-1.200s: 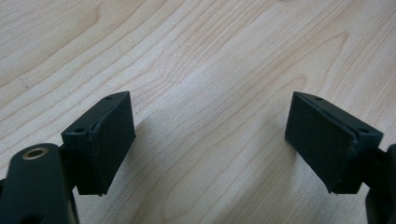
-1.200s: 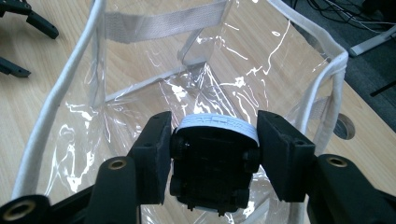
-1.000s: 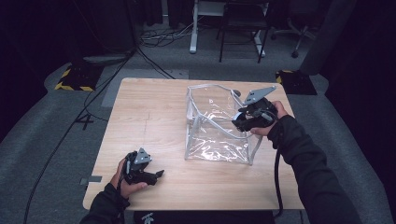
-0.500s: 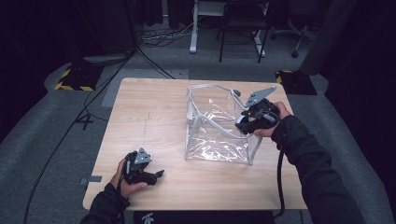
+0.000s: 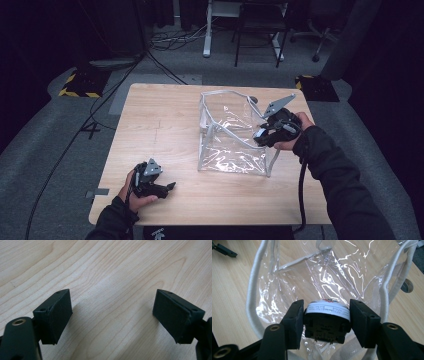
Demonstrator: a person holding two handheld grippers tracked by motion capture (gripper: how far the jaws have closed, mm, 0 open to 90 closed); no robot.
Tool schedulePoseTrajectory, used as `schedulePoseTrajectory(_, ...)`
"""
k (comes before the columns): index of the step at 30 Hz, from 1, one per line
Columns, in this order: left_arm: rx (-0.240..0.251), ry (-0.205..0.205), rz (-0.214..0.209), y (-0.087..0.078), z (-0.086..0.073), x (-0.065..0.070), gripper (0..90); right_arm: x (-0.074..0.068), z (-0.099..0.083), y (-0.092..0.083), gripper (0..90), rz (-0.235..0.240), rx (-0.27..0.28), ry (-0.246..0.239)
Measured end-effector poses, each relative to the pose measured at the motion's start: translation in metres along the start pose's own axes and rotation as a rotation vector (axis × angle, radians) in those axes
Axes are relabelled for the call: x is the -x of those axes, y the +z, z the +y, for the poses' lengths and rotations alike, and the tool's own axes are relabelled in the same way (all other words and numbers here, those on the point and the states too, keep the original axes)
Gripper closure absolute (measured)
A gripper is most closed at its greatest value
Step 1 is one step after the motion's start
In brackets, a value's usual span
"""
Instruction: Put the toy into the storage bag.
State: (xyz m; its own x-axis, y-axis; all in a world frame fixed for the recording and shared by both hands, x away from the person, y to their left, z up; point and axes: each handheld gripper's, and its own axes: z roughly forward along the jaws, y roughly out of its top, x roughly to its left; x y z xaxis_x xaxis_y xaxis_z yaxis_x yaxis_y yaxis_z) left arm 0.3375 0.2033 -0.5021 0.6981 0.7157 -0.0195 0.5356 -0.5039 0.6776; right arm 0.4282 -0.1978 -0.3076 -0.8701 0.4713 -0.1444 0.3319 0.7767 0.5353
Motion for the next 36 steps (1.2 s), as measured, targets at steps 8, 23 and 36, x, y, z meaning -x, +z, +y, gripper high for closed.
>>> schedulePoseTrajectory(8,-0.001,0.001,0.000,0.0000,0.0000,-0.0001,16.1,-0.0064,0.0004,-0.0019,47.5,0.012,-0.023,-0.008)
schedulePoseTrajectory(23,-0.001,0.001,0.000,0.0000,0.0000,-0.0001,16.1,-0.0068,-0.0018,-0.0005,47.3,0.027,-0.053,0.014)
schedulePoseTrajectory(36,0.000,0.001,-0.006,0.0004,0.0001,-0.0002,16.0,-0.0060,-0.0040,0.0060,47.1,0.039,-0.058,0.009)
